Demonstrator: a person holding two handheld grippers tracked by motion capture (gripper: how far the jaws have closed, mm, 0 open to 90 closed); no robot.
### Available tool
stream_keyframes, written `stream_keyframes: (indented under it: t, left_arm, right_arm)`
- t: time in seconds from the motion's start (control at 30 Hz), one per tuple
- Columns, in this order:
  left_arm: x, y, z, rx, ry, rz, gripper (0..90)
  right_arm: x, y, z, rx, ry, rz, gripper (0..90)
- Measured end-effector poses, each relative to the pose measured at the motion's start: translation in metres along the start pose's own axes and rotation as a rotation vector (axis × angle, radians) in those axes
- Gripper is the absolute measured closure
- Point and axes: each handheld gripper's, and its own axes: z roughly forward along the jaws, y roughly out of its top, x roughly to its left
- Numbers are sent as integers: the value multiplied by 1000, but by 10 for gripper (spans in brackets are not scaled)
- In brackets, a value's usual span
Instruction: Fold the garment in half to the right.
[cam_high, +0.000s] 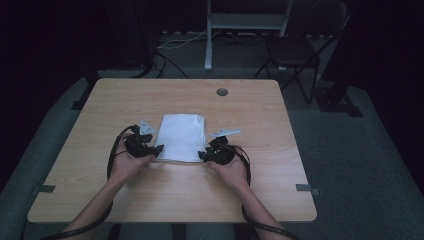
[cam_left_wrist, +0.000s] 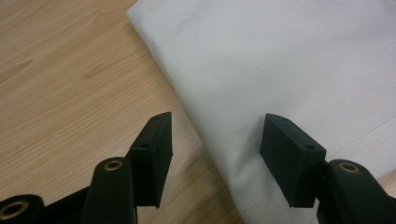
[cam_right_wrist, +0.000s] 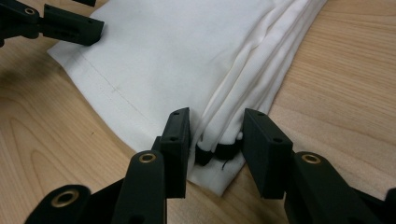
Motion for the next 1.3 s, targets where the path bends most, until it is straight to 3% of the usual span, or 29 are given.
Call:
stream_keyframes:
  t: [0.77, 1.07, 1.3]
  left_arm:
    - [0, -3, 0, -16, 13, -25, 384]
    - [-3, -2, -7, -18, 9, -28, 317]
    - [-7, -4, -15, -45, 6, -20, 311]
  right_arm:
    - [0, 2, 1, -1, -7, -5, 560]
    - [2, 1, 0, 5, -21, -14, 422]
    - [2, 0, -6, -13, -35, -31, 390]
